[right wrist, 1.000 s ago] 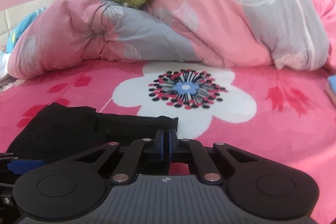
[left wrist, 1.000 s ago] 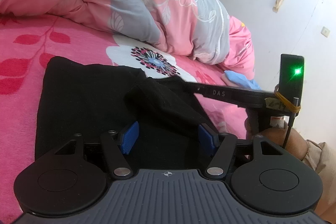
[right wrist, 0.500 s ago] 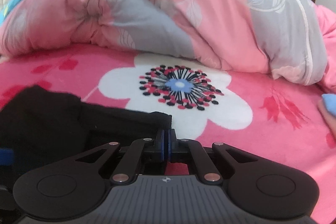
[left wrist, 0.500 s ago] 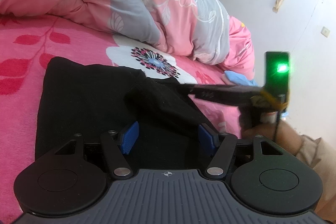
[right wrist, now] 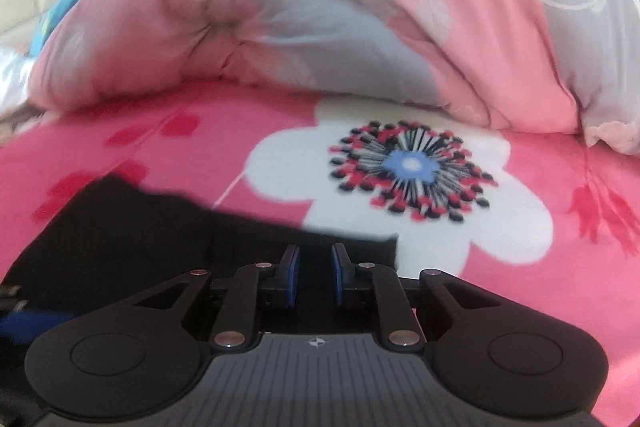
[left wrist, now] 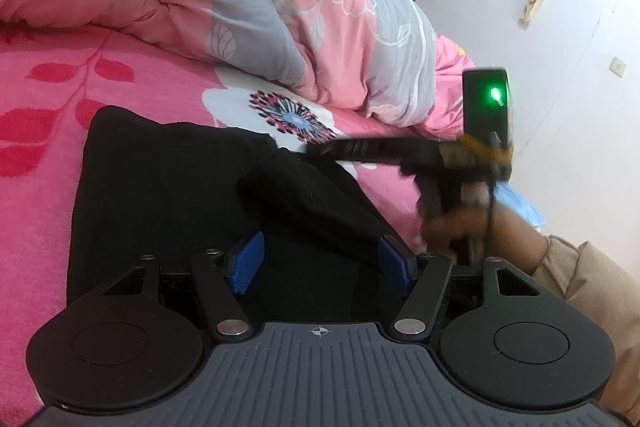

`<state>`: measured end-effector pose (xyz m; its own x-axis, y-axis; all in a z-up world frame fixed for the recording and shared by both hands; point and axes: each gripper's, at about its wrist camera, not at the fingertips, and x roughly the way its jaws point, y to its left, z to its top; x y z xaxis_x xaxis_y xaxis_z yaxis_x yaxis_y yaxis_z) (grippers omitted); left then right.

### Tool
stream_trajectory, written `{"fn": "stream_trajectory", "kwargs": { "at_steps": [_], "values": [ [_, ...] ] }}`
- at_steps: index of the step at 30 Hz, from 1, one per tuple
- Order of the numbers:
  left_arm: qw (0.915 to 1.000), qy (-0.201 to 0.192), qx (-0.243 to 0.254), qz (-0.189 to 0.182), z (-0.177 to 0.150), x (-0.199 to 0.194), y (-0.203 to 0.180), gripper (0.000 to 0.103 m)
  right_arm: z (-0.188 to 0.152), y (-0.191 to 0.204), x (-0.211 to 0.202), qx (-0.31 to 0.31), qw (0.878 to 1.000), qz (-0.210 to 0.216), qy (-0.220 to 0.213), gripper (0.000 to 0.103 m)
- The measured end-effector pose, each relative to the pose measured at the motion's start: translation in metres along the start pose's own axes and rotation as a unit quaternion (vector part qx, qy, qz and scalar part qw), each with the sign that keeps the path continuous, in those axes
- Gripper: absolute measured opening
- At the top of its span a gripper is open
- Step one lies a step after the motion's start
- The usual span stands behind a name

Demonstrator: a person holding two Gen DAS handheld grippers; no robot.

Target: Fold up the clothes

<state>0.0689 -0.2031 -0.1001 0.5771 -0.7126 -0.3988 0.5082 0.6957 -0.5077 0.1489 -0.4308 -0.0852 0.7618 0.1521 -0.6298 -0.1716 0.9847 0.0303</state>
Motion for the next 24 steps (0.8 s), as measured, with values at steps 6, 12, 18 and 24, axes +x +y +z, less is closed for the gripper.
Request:
{"fn": "stream_trajectory", "kwargs": {
  "at_steps": [6,12,18,24],
  "values": [
    [1.0000,-0.003,-0.005,-0.002,0.000,0.000,0.001,0.063,0.002,-0.033,-0.045,0.115,0.993,0.016,-0.022,0.024],
    [0.9996,-0.012,-0.023,-0.010,0.000,-0.002,0.006,0.063,-0.019,-0.024,-0.080,0.158,0.979,0.125,0.022,0.039],
    [0.9953,-0.039,-0.086,-0.020,0.002,-0.009,0.024,0.061,-0.040,0.018,-0.123,0.060,0.993,0.103,-0.001,0.040],
    [0.9940,-0.052,-0.096,-0.008,0.002,-0.013,0.026,0.062,-0.055,0.076,-0.130,-0.106,0.991,0.076,0.000,0.040]
  ]
}}
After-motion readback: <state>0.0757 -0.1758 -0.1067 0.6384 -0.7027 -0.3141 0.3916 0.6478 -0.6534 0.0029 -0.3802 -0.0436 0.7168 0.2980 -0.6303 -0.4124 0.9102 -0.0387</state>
